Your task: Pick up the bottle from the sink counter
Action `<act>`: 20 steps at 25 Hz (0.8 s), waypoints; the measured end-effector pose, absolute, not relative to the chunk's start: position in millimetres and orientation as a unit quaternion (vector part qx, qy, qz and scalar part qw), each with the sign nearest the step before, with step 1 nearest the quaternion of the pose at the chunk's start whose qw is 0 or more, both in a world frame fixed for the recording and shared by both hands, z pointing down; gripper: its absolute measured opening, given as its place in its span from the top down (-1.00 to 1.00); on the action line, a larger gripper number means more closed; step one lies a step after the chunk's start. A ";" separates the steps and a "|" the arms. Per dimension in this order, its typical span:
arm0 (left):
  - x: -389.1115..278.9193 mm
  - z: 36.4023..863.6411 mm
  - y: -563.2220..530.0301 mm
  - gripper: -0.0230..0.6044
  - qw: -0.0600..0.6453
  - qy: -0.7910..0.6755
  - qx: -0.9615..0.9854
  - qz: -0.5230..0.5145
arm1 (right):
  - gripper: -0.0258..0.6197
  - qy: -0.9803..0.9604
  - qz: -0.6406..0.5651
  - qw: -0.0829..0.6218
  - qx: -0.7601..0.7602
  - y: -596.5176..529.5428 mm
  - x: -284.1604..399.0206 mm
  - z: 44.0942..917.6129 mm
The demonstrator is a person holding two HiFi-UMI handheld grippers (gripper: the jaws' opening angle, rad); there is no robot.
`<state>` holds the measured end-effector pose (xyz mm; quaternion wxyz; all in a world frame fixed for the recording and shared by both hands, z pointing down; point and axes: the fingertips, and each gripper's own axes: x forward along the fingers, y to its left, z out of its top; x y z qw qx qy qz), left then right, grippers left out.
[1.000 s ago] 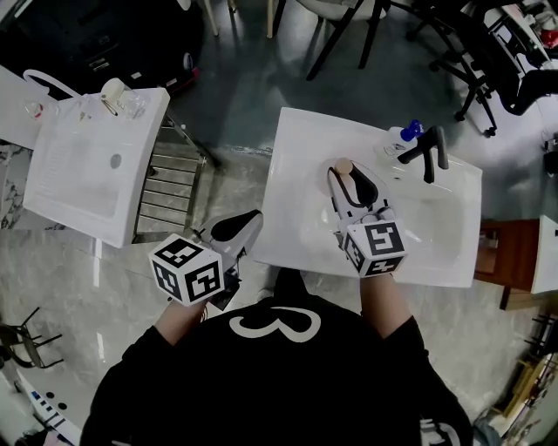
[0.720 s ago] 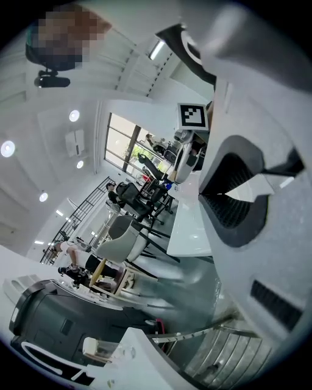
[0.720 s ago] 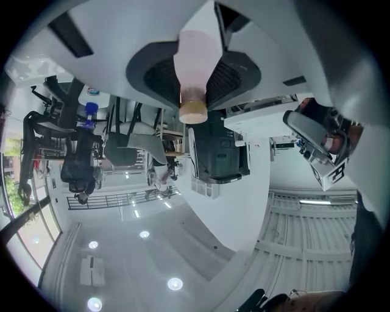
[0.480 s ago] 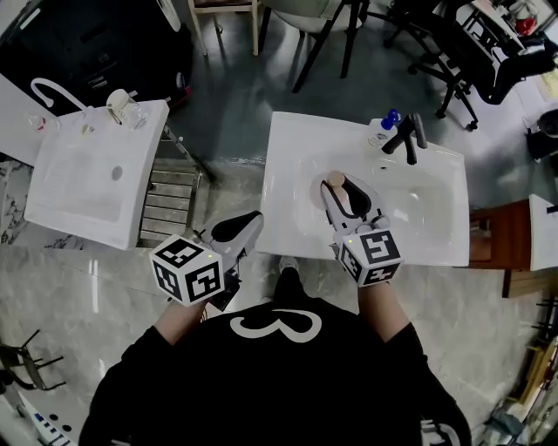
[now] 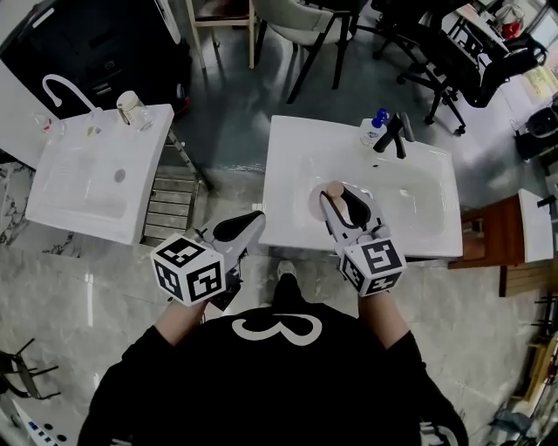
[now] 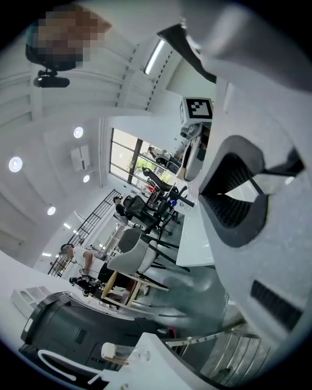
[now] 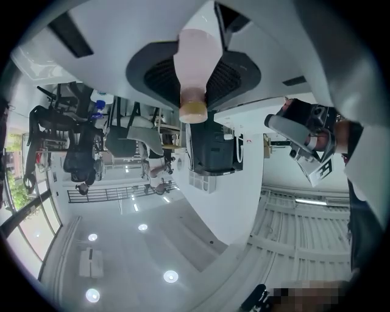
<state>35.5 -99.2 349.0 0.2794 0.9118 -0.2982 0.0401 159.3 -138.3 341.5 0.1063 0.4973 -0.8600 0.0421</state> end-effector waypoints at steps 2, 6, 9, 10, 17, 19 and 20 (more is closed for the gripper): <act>31.4 344.1 -92.8 0.88 0.275 -0.297 0.914 0.036 | 0.51 -0.862 0.035 0.107 0.494 -128.4 154.6 336.2; 22.3 338.1 -82.3 0.88 0.271 -0.299 0.915 0.028 | 0.51 -0.869 0.030 0.100 0.484 -109.6 144.9 324.6; 16.6 333.0 -74.9 0.88 0.265 -0.300 0.916 0.022 | 0.51 -0.876 0.046 0.085 0.473 -96.7 137.7 320.6; 15.4 331.3 -72.1 0.88 0.263 -0.299 0.917 0.020 | 0.51 -0.877 0.052 0.081 0.470 -92.2 135.7 320.1; 12.9 317.6 -53.2 0.88 0.248 -0.287 0.925 0.009 | 0.51 -0.880 0.056 0.069 0.467 -63.0 130.3 307.4; 12.7 315.5 -49.1 0.88 0.247 -0.283 0.927 0.007 | 0.51 -0.879 0.057 0.067 0.468 -56.6 130.0 304.5; 12.8 315.0 -47.3 0.88 0.247 -0.281 0.927 0.007 | 0.51 -0.880 0.057 0.067 0.467 -53.6 129.5 303.6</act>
